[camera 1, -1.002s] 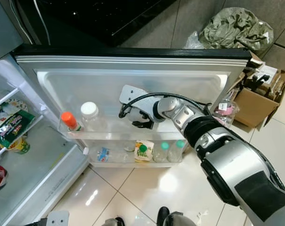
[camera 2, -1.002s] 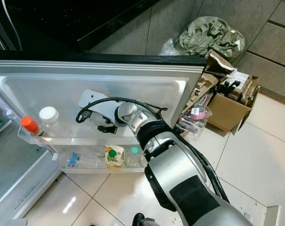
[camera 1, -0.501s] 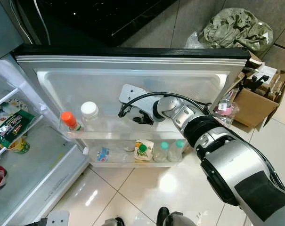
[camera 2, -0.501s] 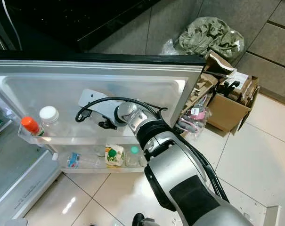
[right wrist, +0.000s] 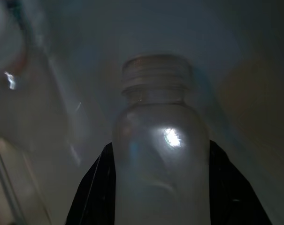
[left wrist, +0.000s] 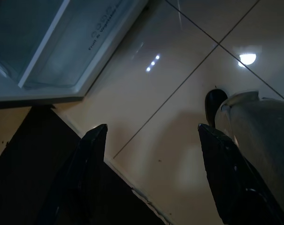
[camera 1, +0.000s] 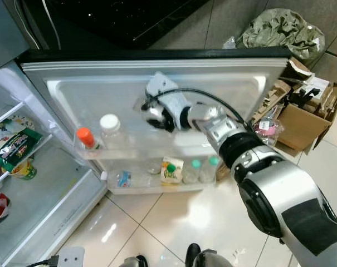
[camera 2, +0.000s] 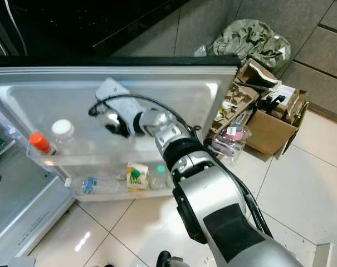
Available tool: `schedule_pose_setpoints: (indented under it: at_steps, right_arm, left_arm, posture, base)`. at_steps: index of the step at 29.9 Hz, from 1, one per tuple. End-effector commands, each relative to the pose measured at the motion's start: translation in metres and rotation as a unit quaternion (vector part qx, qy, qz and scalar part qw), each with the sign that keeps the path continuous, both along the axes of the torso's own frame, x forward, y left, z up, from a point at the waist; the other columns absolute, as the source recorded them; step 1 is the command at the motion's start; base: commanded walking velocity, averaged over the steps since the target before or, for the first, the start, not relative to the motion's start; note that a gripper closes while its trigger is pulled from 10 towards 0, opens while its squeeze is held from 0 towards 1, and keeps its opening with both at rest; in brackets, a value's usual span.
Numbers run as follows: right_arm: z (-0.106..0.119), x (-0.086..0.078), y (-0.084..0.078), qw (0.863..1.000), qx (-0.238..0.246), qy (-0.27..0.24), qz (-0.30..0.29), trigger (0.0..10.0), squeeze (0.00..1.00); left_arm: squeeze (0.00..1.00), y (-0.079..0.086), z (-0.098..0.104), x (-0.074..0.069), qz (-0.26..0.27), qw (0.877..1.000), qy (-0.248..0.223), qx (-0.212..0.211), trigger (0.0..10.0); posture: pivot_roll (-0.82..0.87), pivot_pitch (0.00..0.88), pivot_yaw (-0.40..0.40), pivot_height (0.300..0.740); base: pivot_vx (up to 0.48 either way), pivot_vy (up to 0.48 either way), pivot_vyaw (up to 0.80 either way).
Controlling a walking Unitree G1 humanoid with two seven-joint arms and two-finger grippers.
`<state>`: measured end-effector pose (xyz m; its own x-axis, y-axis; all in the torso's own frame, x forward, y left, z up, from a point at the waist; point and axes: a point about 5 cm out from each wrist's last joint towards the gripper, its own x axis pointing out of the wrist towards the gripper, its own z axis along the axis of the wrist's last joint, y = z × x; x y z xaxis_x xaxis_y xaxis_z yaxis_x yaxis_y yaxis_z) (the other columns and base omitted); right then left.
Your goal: Restocking fridge
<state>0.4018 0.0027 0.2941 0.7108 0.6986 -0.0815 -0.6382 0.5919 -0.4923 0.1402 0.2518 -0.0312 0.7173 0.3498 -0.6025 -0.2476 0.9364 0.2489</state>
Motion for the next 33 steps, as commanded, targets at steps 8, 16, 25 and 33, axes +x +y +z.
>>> schedule_pose_setpoints:
  at_steps: [8, 16, 25, 33]
  right_arm:
    - [0.018, -0.003, 0.016, 0.982, 0.139, -0.051, -0.121, 10.0, 0.0]
    - [-0.014, -0.006, 0.022, 0.968, 0.173, -0.034, -0.176, 10.0, 0.0]
    - [-0.062, -0.028, 0.047, 0.995, 0.091, -0.016, -0.036, 10.0, 0.0]
    - [-0.077, -0.042, 0.046, 0.994, 0.071, -0.012, 0.078, 10.0, 0.0]
  left_arm:
    - [0.0, 0.0, -0.007, -0.007, -0.012, 1.0, 0.024, 0.0, 10.0]
    - [0.0, 0.0, -0.007, -0.006, -0.015, 1.0, 0.024, 0.003, 10.0]
    - [0.0, 0.001, -0.007, -0.008, -0.015, 1.0, 0.025, 0.003, 10.0]
    - [0.0, -0.001, -0.008, -0.005, -0.018, 1.0, 0.024, 0.0, 10.0]
  posture:
    - [0.02, 0.302, -0.015, 0.71]
    - [0.03, 0.299, -0.015, 0.71]
    - [0.01, 0.307, -0.016, 0.71]
    - [0.0, 0.309, -0.017, 0.71]
  base:
    - [0.0, 0.0, 0.0]
    - [0.0, 0.0, 0.0]
    - [0.0, 0.0, 0.0]
    - [0.0, 0.0, 0.0]
